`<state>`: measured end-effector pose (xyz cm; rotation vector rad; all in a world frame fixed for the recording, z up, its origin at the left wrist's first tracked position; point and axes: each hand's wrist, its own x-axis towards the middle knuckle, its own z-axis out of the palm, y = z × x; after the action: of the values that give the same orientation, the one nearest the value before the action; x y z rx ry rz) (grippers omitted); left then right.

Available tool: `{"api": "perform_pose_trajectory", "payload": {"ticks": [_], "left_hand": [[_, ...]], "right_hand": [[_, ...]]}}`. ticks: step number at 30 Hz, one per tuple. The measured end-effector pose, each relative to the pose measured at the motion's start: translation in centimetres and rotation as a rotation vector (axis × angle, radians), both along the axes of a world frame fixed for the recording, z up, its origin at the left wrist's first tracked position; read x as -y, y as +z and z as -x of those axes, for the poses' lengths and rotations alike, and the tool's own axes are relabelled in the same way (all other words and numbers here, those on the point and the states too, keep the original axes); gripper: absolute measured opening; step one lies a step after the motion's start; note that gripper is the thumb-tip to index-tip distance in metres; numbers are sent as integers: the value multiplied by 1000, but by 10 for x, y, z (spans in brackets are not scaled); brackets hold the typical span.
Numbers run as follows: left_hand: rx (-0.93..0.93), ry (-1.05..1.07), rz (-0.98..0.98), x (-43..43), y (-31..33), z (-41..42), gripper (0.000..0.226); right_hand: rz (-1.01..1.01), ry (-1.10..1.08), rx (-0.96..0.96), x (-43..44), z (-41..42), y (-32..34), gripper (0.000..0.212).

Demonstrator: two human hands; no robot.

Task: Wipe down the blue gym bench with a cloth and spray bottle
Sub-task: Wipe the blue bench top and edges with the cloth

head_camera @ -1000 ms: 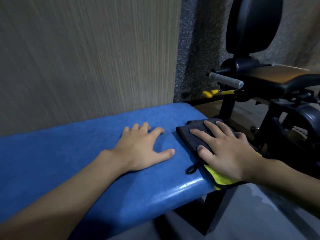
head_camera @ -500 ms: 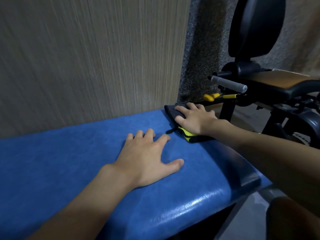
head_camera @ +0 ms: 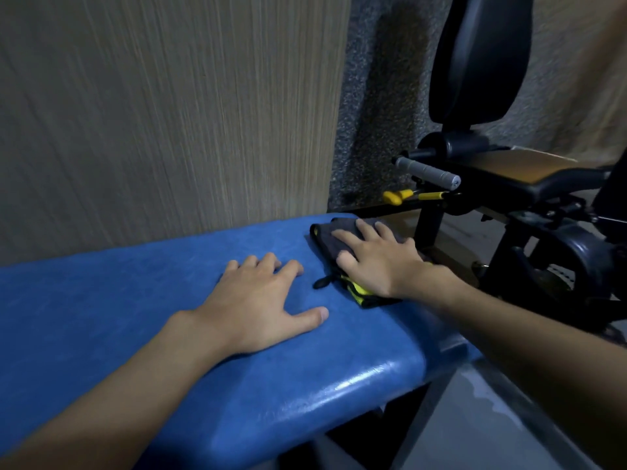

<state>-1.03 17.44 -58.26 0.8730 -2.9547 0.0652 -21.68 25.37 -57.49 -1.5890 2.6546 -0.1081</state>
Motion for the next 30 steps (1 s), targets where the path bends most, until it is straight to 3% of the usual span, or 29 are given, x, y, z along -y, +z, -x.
{"api": "perform_pose_trajectory", "payload": {"ticks": [5,11,16,25,30], "left_hand": [[-5,-1,-10,-2,2,-2,102],[-35,28,-97,4,10,-3,102],[76,41,-122,8,11,2,111],[59,15,-88,7,7,-1,112],[50,-1,-166,9,10,-11,116]], "right_hand": [[20,46,-40,-72,-30,-3,79],[23,97,-60,-101,-35,3,76],[25,88,-42,-67,-22,-2,64],[23,38,-21,51,13,6,61],[0,7,10,84,19,11,63]]}}
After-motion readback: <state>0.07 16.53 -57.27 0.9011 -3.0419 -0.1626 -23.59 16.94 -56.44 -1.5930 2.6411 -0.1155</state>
